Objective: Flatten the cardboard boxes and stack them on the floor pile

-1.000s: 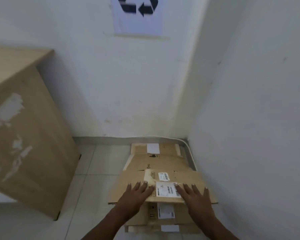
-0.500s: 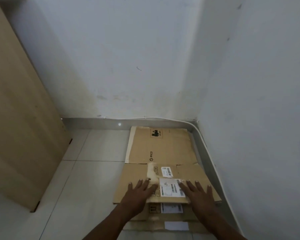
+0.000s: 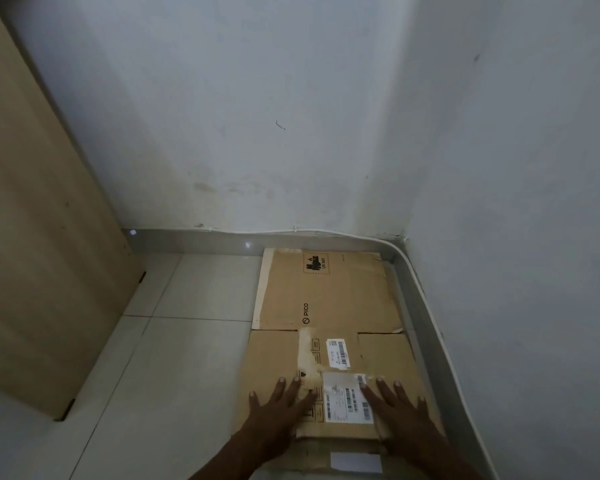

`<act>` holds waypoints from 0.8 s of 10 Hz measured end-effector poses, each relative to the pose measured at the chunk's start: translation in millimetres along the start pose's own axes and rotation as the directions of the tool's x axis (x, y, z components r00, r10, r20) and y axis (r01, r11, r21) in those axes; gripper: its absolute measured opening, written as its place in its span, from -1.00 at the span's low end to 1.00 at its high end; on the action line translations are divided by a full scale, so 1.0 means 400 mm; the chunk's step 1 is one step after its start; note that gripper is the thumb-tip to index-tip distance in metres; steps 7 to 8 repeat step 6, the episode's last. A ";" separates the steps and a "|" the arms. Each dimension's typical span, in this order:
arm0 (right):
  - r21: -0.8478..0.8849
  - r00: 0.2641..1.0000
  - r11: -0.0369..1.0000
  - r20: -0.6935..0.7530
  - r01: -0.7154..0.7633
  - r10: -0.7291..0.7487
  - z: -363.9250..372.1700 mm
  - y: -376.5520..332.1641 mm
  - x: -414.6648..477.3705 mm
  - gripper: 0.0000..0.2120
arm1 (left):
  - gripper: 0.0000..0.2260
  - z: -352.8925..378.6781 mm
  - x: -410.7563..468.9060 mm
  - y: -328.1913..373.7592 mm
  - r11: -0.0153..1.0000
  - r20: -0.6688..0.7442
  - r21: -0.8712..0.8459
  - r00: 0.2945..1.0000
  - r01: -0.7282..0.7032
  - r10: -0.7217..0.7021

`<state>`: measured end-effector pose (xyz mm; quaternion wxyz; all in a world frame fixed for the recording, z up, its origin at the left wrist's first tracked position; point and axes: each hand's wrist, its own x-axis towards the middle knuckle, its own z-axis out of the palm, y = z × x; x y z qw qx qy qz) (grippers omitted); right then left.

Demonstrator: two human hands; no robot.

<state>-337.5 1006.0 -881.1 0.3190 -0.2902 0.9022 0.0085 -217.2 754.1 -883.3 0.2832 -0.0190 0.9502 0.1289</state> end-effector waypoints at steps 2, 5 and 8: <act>0.110 0.994 0.993 0.102 -0.035 0.024 0.045 -0.014 0.065 -0.02 | -0.22 0.042 0.042 -0.021 0.998 0.104 -0.051 0.994 0.045 -0.040; 0.070 0.985 0.993 0.150 -0.097 0.085 0.046 -0.019 0.102 0.03 | -0.21 0.026 0.056 -0.028 0.995 0.157 -0.090 0.987 0.035 -0.020; 0.058 0.987 0.991 0.112 -0.121 0.114 0.012 -0.067 0.079 -0.07 | -0.32 -0.012 0.027 -0.010 0.994 0.107 -0.094 0.994 0.047 -0.037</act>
